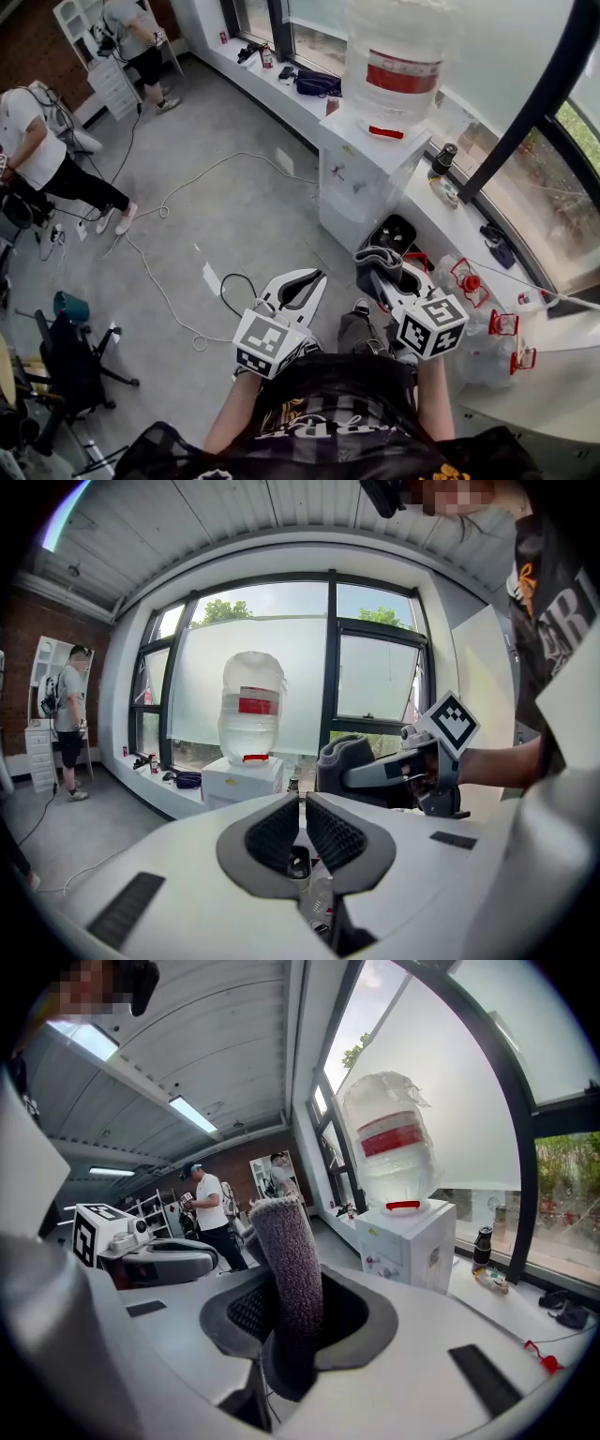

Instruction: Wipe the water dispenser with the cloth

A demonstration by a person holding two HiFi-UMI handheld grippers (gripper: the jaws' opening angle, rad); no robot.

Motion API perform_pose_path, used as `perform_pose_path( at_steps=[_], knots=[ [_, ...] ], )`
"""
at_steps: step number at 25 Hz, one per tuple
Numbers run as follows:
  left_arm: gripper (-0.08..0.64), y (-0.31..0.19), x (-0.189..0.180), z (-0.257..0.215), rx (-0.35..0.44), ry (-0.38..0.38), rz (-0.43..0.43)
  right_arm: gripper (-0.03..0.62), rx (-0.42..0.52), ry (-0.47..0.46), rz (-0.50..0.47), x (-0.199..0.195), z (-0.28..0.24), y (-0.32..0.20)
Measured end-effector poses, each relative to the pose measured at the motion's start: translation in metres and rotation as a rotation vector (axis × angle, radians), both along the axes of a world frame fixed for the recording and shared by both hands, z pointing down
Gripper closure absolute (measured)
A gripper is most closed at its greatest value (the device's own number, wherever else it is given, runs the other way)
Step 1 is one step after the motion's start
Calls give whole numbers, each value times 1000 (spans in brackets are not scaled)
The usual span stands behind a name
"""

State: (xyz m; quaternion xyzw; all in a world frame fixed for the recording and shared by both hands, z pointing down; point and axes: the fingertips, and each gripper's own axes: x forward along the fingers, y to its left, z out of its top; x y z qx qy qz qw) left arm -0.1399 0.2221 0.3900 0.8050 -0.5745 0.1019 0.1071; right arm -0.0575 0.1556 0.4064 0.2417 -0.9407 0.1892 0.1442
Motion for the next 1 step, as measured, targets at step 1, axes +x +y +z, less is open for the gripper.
perform_pose_path(
  at_steps=[1],
  knots=[
    [537, 0, 1, 0, 1, 1, 3, 486, 10, 12, 1, 1, 0, 0]
  ],
)
